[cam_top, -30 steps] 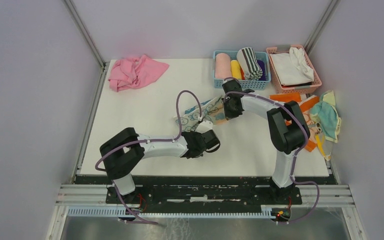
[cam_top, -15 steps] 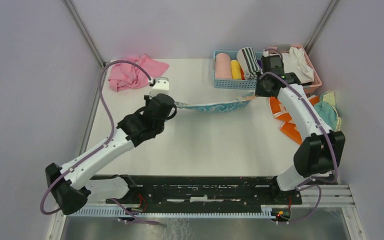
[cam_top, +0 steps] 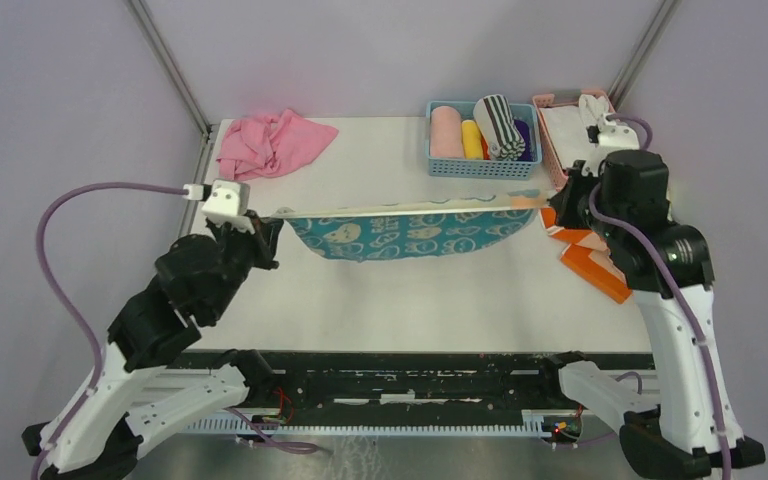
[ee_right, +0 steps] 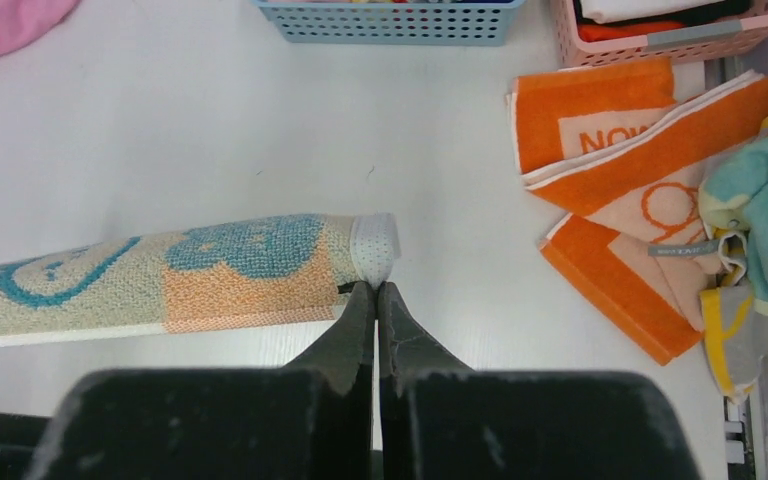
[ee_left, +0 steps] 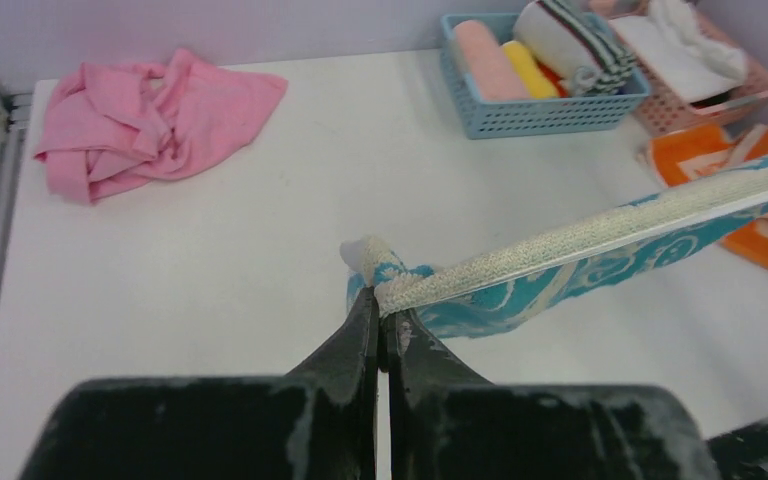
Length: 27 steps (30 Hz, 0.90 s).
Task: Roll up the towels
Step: Flatten out the towel at the center of the board.
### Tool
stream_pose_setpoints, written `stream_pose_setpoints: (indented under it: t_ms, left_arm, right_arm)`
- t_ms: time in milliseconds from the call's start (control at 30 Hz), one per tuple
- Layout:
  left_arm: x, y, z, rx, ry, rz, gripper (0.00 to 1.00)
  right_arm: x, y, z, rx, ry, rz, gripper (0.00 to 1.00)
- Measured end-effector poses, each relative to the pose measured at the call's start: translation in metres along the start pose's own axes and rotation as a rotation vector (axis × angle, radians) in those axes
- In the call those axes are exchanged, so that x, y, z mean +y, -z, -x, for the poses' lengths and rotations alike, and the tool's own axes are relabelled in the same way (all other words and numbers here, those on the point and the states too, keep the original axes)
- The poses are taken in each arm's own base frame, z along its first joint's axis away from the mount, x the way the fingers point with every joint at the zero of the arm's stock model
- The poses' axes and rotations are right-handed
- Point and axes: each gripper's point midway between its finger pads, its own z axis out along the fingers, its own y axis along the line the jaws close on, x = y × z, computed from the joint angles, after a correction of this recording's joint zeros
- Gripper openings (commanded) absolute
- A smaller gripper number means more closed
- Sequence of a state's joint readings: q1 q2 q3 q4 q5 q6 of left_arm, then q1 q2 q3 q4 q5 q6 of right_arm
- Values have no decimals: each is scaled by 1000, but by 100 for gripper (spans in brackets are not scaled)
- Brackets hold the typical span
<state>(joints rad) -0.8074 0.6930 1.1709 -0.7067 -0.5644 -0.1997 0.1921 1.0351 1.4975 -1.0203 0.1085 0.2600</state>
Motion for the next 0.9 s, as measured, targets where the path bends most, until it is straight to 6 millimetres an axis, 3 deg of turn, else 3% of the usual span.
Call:
stream_pose_setpoints:
  t_ms: [133, 233, 367, 467, 633, 767, 900]
  left_arm:
    - [-7, 20, 4, -22, 59, -102, 3]
    - [-13, 8, -11, 41, 28, -93, 3]
    - [-23, -37, -55, 218, -78, -9, 3]
    - [-23, -87, -103, 396, -151, 65, 3]
    - [17, -159, -181, 679, -195, 186, 3]
    - [32, -212, -201, 776, -180, 183, 3]
    - [35, -253, -199, 771, -179, 162, 3]
  right_arm:
    - [4, 24, -8, -8, -7, 46, 0]
    - [-1, 12, -17, 37, -3, 11, 0]
    - [-15, -36, -42, 178, 12, -88, 0]
    - [-22, -90, -64, 305, 35, -157, 0]
    - [-35, -178, -100, 463, 63, -236, 0]
    - [-43, -238, -122, 526, 79, -255, 0]
    - [-49, -267, -126, 535, 79, -255, 0]
